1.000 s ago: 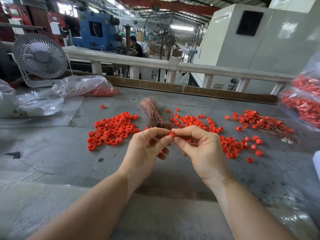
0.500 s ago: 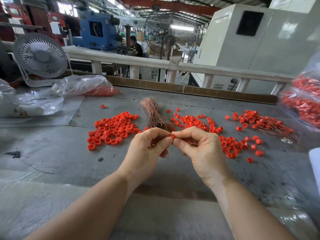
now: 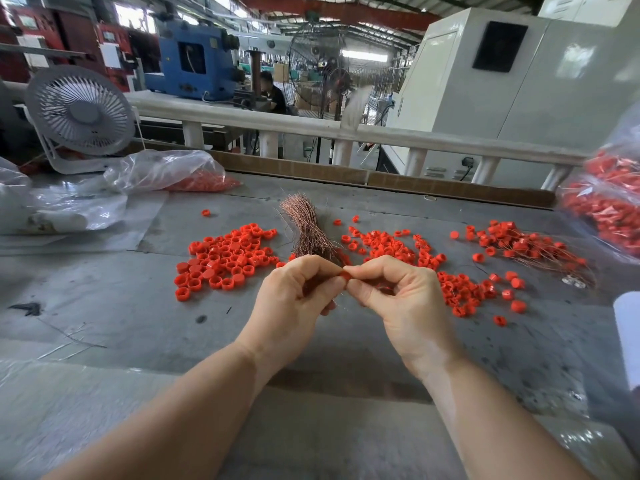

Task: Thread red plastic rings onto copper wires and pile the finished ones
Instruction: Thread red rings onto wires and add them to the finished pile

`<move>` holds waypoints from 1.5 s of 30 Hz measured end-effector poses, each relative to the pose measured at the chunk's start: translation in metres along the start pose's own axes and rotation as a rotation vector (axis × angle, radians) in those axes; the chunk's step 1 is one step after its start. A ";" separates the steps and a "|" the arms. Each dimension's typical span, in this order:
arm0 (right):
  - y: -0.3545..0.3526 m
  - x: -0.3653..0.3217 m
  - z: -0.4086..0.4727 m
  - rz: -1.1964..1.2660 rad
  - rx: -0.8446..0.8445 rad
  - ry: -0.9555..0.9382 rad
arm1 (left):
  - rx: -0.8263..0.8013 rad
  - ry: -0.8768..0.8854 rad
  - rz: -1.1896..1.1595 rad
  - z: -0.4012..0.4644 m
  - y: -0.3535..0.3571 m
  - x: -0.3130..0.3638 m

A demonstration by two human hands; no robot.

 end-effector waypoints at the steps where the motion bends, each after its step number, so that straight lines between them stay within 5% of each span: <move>1: 0.000 0.000 0.000 0.001 -0.001 0.000 | 0.001 -0.003 -0.003 0.000 0.000 0.000; 17: 0.005 0.001 0.001 0.021 -0.035 -0.001 | -0.061 -0.340 -0.469 -0.001 0.007 -0.021; 30: 0.005 0.001 0.001 0.048 -0.048 0.028 | 0.021 -0.058 -0.024 0.003 0.000 -0.009; 45: 0.005 0.001 0.000 0.012 -0.086 0.027 | 0.058 -0.044 0.011 0.003 0.001 -0.008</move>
Point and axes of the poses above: each hand's wrist, its own z-axis towards the middle knuckle, its own y-axis out of the palm, x = y × z, the point moved 7 cm from there along z, towards the middle knuckle, and after that the axes turned 8 degrees about x, right-handed, at the moved point
